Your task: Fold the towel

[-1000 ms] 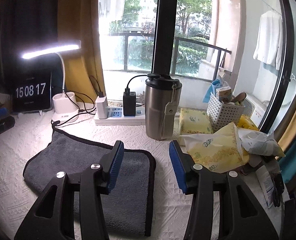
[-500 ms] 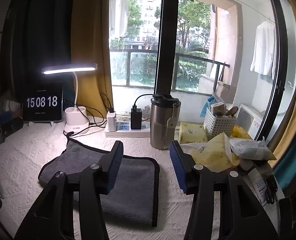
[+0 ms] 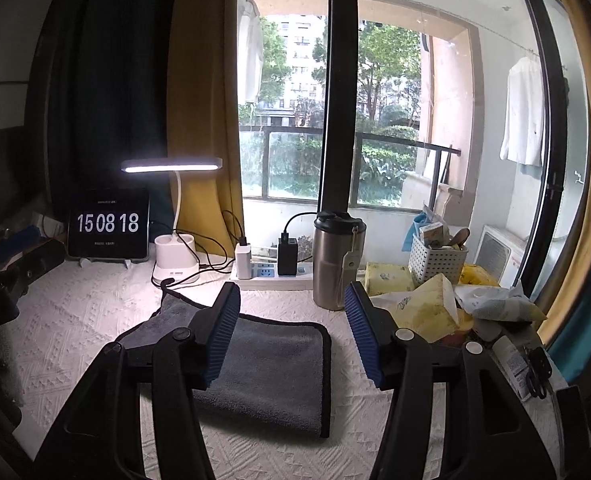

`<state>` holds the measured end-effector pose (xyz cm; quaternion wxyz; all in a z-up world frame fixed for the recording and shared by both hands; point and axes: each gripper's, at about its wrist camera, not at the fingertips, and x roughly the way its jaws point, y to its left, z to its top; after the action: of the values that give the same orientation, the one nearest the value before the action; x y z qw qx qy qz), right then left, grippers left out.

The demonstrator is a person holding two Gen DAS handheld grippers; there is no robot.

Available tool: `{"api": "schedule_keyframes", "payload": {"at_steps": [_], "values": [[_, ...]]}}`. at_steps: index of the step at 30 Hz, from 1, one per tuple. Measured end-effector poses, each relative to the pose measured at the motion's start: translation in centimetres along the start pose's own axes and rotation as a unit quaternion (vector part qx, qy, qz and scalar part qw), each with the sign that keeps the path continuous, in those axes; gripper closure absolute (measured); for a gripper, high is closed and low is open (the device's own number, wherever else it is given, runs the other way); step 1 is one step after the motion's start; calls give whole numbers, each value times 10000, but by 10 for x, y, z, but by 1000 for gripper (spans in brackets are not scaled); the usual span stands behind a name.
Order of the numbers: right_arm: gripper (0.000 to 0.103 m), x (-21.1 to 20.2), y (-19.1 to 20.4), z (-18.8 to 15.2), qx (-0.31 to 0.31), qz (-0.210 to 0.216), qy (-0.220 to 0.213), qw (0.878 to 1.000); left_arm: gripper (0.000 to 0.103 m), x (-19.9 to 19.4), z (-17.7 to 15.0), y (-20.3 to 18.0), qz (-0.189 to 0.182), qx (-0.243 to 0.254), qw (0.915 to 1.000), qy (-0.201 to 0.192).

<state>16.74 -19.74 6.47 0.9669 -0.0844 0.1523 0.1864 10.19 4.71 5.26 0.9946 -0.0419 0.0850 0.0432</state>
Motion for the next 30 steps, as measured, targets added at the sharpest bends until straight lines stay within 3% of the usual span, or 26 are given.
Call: {"api": "schedule_keyframes", "payload": {"at_steps": [10,30], "values": [[45,-22,2,-16,-19,-218,-285,9994,7,-35,-6,-8,7,12,9985,-546],[44,-68,26,-64,-163,-295,-925,9951,5,-67,-42,-14,48,101,9981,-601]]}}
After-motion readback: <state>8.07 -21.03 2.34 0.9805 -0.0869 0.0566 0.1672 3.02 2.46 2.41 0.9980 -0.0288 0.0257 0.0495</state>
